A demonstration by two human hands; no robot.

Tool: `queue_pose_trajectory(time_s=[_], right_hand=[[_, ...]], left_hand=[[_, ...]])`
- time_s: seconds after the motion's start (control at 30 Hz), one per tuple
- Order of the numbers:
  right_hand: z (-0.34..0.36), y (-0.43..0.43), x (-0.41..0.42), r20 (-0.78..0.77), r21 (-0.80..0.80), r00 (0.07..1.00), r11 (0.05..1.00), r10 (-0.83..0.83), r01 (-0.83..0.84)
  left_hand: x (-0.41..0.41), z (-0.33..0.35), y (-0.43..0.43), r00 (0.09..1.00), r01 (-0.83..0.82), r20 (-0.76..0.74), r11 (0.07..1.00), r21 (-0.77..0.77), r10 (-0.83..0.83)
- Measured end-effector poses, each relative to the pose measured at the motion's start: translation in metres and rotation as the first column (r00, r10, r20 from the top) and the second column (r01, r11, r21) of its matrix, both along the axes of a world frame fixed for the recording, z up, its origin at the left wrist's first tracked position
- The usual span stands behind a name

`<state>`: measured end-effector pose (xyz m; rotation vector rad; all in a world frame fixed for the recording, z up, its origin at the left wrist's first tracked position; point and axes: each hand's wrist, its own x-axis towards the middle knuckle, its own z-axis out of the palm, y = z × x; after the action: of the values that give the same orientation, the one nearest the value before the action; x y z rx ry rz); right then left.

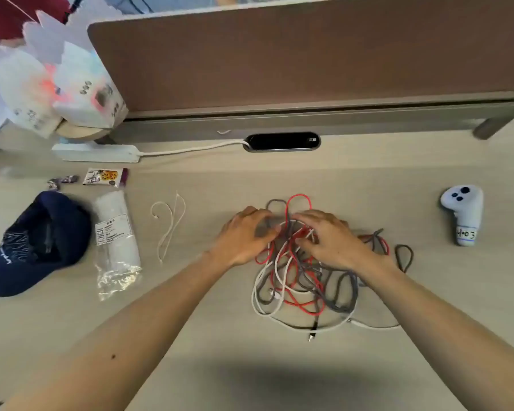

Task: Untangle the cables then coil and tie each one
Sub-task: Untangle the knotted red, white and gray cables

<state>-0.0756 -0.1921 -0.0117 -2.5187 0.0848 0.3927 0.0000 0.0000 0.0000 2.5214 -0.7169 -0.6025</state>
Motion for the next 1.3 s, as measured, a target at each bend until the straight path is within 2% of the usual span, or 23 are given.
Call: queue_pose_trajectory(time_s=[0.13, 0.23, 0.4, 0.53, 0.73, 0.87, 0.97, 1.03, 1.17, 1.3], right_hand=[[-0.047, 0.006, -0.001, 0.046, 0.022, 0.999, 1.000, 0.014, -0.015], [-0.074, 0.005, -0.007, 0.182, 0.028, 0.983, 0.999, -0.024, 0.019], [-0.096, 0.002, -0.014, 0.398, 0.041, 0.917, 0.999, -0.033, 0.019], [-0.099, 0.002, -0.020, 0.562, -0.146, 0.825, 0.989, 0.063, 0.023], [-0.085, 0.002, -0.060, 0.670, -0.393, 0.708, 0.915, 0.222, 0.086], [-0.071, 0.014, -0.108, 0.586, -0.421, 0.787, 0.902, 0.194, 0.091], [-0.070, 0.031, -0.146, 0.472, -0.455, 0.852, 0.890, 0.226, 0.016], [-0.071, 0.040, -0.161, 0.406, -0.501, 0.887, 0.866, 0.220, 0.014], [-0.067, 0.051, -0.175, 0.424, -0.525, 0.891, 0.845, 0.161, 0.097], [-0.059, 0.062, -0.166, 0.469, -0.529, 0.854, 0.846, 0.226, 0.067]], left_hand=[[0.005, -0.046, -0.015, 0.999, 0.034, 0.044, 0.994, -0.101, -0.030], [0.006, -0.082, -0.018, 0.992, 0.068, 0.120, 0.974, -0.218, -0.042], [-0.001, -0.123, -0.017, 0.969, 0.058, 0.245, 0.920, -0.387, 0.042], [-0.002, -0.129, -0.017, 0.940, 0.119, 0.338, 0.891, -0.438, 0.040], [-0.030, -0.115, -0.006, 0.795, 0.141, 0.594, 0.916, -0.375, 0.121], [-0.068, -0.097, 0.018, 0.769, 0.180, 0.629, 0.904, -0.387, 0.116], [-0.102, -0.084, 0.041, 0.721, 0.206, 0.692, 0.944, -0.258, 0.032], [-0.117, -0.074, 0.052, 0.728, 0.209, 0.685, 0.962, -0.175, -0.033], [-0.139, -0.062, 0.065, 0.735, 0.234, 0.668, 0.968, -0.085, -0.119], [-0.142, -0.062, 0.056, 0.730, 0.229, 0.662, 0.973, -0.002, -0.170]])
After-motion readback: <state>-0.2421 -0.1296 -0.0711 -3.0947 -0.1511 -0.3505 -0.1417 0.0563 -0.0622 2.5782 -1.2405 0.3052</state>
